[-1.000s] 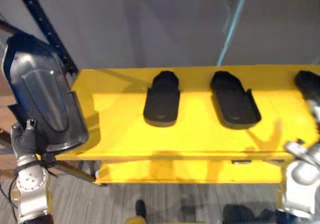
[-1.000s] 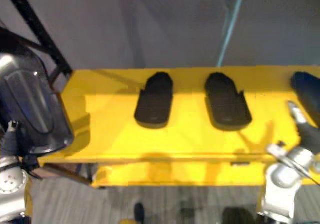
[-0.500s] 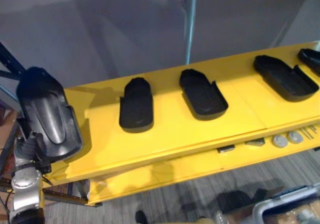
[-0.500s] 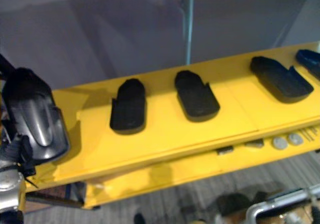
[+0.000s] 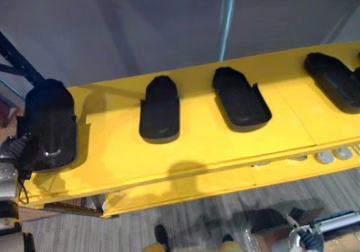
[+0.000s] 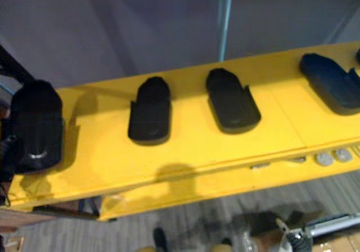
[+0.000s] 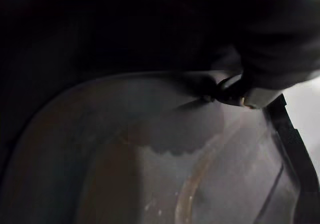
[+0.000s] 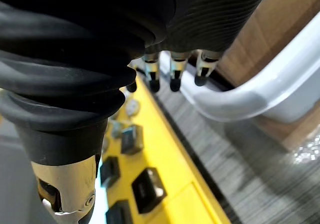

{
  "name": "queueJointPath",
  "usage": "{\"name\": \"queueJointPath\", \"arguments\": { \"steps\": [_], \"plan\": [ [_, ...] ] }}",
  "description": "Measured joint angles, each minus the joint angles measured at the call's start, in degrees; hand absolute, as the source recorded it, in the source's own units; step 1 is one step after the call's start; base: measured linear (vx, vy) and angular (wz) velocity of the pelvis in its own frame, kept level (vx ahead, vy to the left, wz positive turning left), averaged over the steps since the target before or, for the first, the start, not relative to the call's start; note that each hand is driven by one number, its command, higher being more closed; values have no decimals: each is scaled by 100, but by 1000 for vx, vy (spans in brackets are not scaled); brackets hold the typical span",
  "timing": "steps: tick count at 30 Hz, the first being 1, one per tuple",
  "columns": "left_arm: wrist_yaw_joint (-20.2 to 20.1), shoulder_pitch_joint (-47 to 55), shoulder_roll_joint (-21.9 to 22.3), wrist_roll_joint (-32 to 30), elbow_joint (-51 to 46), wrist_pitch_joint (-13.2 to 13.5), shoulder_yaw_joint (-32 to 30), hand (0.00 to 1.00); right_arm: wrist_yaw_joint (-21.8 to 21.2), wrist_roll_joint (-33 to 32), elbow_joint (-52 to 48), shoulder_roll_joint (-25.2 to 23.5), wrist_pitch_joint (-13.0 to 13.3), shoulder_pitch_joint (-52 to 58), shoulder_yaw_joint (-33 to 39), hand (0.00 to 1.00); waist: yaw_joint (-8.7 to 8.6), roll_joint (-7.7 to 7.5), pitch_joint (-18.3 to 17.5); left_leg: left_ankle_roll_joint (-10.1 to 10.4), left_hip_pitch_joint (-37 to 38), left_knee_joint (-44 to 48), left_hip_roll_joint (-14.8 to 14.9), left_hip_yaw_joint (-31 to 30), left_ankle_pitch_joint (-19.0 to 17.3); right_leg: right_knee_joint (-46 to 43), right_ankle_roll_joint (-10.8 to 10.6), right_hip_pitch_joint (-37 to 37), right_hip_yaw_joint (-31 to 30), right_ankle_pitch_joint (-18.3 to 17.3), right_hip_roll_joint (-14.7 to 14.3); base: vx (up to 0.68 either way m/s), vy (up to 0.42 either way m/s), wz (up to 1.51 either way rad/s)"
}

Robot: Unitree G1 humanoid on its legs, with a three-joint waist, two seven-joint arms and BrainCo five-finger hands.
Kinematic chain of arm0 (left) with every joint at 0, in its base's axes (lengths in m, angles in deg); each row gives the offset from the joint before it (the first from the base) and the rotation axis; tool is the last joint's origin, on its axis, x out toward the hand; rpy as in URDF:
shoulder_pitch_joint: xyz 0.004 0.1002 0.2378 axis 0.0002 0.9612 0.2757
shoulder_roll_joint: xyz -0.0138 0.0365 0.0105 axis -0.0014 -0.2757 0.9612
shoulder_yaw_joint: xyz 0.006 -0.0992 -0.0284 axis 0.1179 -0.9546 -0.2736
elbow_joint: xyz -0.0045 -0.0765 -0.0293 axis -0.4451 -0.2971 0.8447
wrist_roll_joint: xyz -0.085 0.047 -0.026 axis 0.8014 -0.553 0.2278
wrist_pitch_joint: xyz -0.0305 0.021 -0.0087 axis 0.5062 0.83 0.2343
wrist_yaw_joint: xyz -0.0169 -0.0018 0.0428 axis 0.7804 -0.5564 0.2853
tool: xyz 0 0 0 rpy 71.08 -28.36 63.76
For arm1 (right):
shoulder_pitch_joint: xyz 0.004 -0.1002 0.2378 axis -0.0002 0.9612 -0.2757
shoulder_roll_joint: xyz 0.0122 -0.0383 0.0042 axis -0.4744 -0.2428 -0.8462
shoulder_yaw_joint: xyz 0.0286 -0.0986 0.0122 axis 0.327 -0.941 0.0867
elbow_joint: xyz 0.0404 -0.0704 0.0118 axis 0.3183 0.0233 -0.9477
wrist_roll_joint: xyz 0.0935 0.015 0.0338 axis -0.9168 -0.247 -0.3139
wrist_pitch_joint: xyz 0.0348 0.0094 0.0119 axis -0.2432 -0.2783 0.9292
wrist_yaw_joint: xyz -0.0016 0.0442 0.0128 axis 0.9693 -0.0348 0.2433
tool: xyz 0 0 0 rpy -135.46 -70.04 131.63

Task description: Walk over and take plastic housings, then place them on the shelf

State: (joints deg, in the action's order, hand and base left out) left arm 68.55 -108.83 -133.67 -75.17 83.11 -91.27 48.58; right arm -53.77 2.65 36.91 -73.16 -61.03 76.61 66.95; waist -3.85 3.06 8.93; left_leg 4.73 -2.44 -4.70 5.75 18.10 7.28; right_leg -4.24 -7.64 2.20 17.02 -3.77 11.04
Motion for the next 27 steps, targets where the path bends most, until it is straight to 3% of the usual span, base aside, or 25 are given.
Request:
{"name": "queueJointPath", "arguments": {
  "steps": [5, 10, 16, 27],
  "plan": [
    [-174, -513, -329, 2, 71, -82, 30, 100, -58, -9, 236, 123, 0, -126, -110, 0, 3, 53, 165, -1, 38, 2, -6, 0, 3, 11, 36, 59, 10, -21, -2, 51, -15, 3],
    [-193, -925, -343, 43, 194, -65, 217, 100, -97, -12, 373, 172, 1, -302, -111, 0, -9, 104, 345, -5, -72, 1, 15, 13, 6, -98, 61, -130, -20, -44, -6, -44, 11, -3],
    [-218, -933, -344, 129, 397, -27, 274, 100, -117, -118, 512, 169, 3, -343, -128, 0, -17, -18, 449, -17, -159, -1, 38, 135, 22, -258, 88, -394, -201, -71, -5, -51, 12, -11],
    [-240, -932, -342, 130, 635, -24, 272, 100, -152, -115, 607, 170, 5, -389, -90, 0, -24, -9, 612, -11, -143, -1, 48, 165, 26, -269, 58, -417, -282, -53, -13, -3, -2, -2]
  ]
}}
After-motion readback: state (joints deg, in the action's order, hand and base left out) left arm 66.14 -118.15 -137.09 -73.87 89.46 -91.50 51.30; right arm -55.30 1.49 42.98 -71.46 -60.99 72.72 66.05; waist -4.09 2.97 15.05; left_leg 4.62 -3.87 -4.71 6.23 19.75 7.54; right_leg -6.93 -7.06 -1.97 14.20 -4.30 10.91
